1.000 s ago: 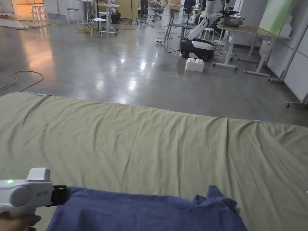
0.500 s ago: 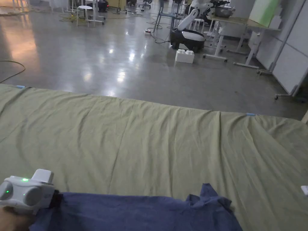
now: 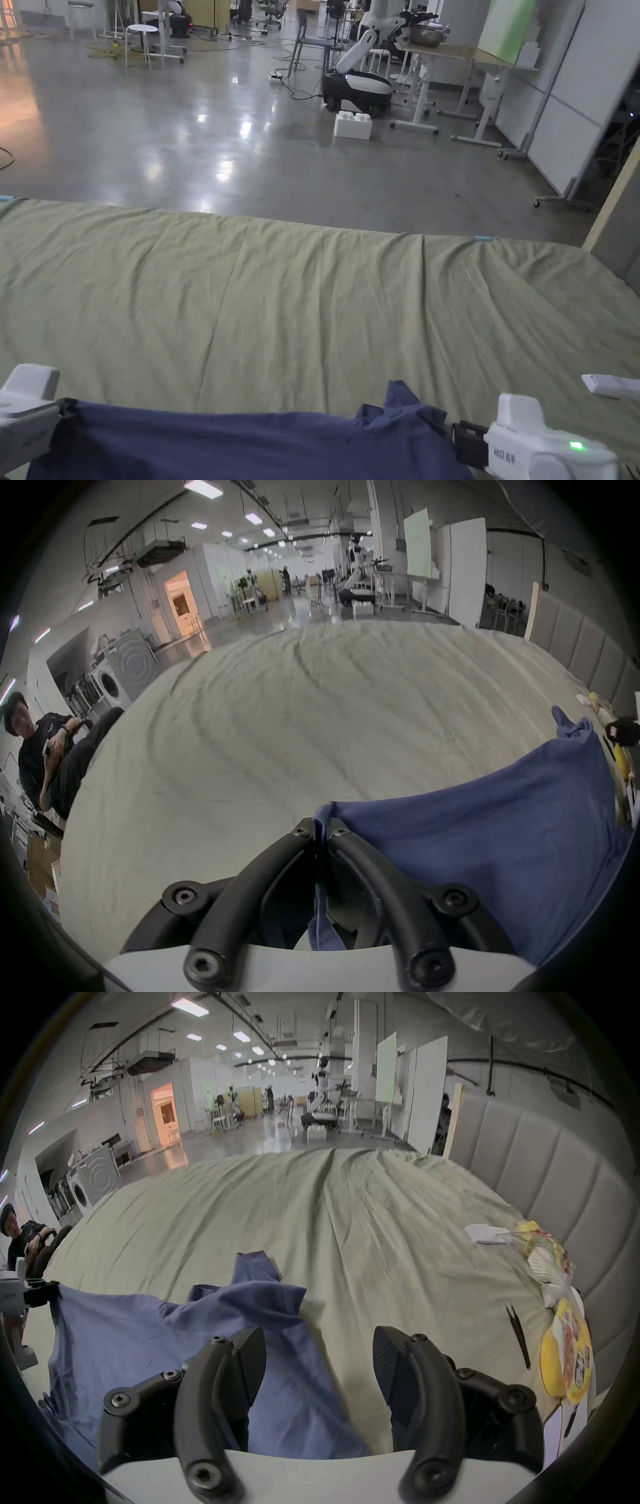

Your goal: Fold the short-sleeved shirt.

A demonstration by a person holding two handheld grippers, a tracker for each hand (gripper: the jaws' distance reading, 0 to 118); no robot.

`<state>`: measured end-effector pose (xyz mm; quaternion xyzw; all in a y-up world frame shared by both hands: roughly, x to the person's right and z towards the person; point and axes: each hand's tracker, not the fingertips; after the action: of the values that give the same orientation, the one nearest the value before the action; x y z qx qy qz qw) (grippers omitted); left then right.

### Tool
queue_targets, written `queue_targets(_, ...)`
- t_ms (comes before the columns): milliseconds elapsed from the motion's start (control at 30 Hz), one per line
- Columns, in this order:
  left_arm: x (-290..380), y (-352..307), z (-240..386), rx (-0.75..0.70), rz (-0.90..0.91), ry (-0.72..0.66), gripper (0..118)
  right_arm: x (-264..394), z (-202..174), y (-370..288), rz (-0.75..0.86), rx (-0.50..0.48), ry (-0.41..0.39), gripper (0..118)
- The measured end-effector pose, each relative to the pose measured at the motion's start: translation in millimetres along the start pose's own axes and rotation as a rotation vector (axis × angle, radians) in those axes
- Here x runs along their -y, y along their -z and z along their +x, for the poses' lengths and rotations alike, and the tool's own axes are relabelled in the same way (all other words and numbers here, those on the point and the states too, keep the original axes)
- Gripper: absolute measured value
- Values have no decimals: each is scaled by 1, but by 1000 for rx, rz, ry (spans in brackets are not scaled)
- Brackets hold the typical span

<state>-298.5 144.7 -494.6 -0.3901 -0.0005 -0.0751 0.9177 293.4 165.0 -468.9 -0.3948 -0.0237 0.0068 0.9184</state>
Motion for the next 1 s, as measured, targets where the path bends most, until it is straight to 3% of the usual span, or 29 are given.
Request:
queue_targets(100,-1,-23,10,-13,3,14,5,-13,3,28,-91,-17,-25,68)
queue_targets(267,-1,-33,13,-22,9,6,5,-15,-1,60,-192,-72,25,68)
queue_targets(333,0,-30,12,-23,10,6,5,-11,-8,72,-240,-100,-16,67)
queue_targets(400,3,-32,16,-20,10,8,5,-4,-18,83,-287,-83,-53,54)
queue_targets(500,5,-29,14,-19,0,-10,5,3,-21,80,-242,-50,-64,50)
queue_targets(533,6,-29,14,-19,-2,-16,5,1,-23,79,-235,-45,-51,39)
queue_targets(600,7,-29,14,-17,-5,-22,5,1,-19,75,-199,-37,-20,4)
queue_targets(633,7,-30,15,-16,-7,-23,5,1,-14,74,-192,-28,-29,4)
queue_targets(700,8,-30,15,-18,-9,-23,5,2,-8,72,-191,-78,32,4)
queue_targets(767,7,-35,14,-17,0,-33,5,1,-3,59,-136,-50,39,3)
queue_targets(1000,-9,-70,13,-2,69,-82,5,-18,-3,-9,26,-58,-15,3)
